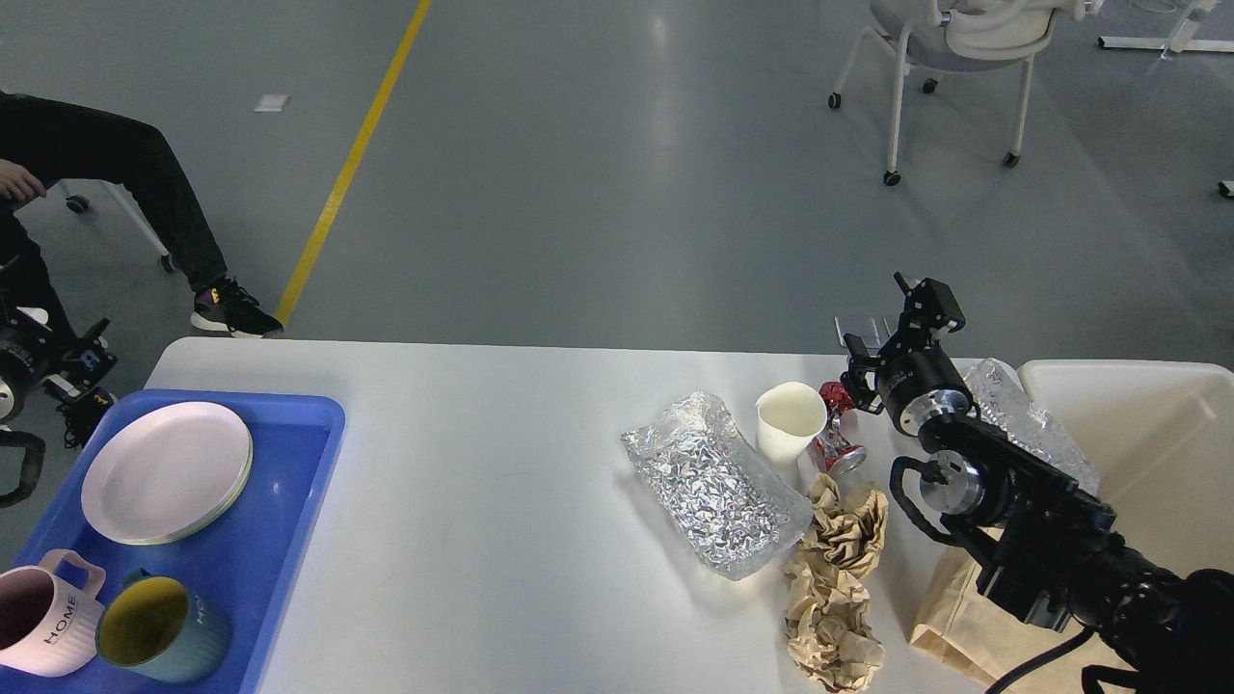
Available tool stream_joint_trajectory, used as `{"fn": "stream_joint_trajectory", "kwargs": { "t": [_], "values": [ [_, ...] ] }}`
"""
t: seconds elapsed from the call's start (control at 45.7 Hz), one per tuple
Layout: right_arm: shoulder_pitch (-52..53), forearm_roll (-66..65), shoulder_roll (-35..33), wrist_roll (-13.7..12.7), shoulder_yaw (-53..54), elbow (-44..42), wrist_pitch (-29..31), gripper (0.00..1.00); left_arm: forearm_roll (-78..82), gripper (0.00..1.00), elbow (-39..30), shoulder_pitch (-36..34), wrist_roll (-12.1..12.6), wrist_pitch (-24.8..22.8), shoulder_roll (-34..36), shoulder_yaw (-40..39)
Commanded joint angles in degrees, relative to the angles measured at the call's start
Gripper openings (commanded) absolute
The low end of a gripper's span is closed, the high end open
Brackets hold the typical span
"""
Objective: Tidy desktop
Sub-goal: 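Release the pink plate and lower the left gripper over the tray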
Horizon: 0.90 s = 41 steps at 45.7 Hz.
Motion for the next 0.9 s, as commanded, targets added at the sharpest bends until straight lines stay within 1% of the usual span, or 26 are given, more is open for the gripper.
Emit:
{"fn": "stream_joint_trajectory", "kwargs": {
  "t": [0.0,0.175,0.219,0.328,0.481,0.569,0.678,0.766,0.875],
  "values": [
    [0.00,0.00,0.00,0.00,0.00,-0.03,0.00,1.00,-0.74,0.96,0.01,0.06,0.51,1.31,-2.17,-7.86],
    [0.00,0.00,0.00,0.00,0.00,-0.03,0.00,1.00,-5.32,0.96,0.01,-0.56,0.51,2.28,-3.58,-9.09],
    [0.00,0.00,0.00,0.00,0.00,-0.03,0.00,1.00,-5.14,0.96,-0.08,-0.73,-0.10,2.28,-4.19,-8.48],
    [0.00,0.00,0.00,0.00,0.00,-0.03,0.00,1.00,-5.05,0.96,-0.43,-0.91,-0.28,1.31,-6.30,-8.13],
    [0.00,0.00,0.00,0.00,0.00,0.05,0.00,1.00,-5.05,0.96,-0.52,-3.81,-0.28,1.05,-6.66,-7.95],
    [0.00,0.00,0.00,0.00,0.00,-0.03,0.00,1.00,-5.05,0.96,-0.61,-4.16,-0.37,0.61,-7.44,-7.95],
    [0.00,0.00,0.00,0.00,0.00,0.05,0.00,1.00,-5.05,0.96,-0.60,-3.81,-0.37,-2.99,-8.94,-7.95],
    [0.00,0.00,0.00,0.00,0.00,0.05,0.00,1.00,-5.05,0.96,-0.52,-2.58,-0.37,-8.26,-10.08,-8.04],
    [0.00,0.00,0.00,0.00,0.00,-0.03,0.00,1.00,-5.14,0.96,-0.52,-1.70,-0.46,-11.25,-10.43,-8.13]
  ]
}}
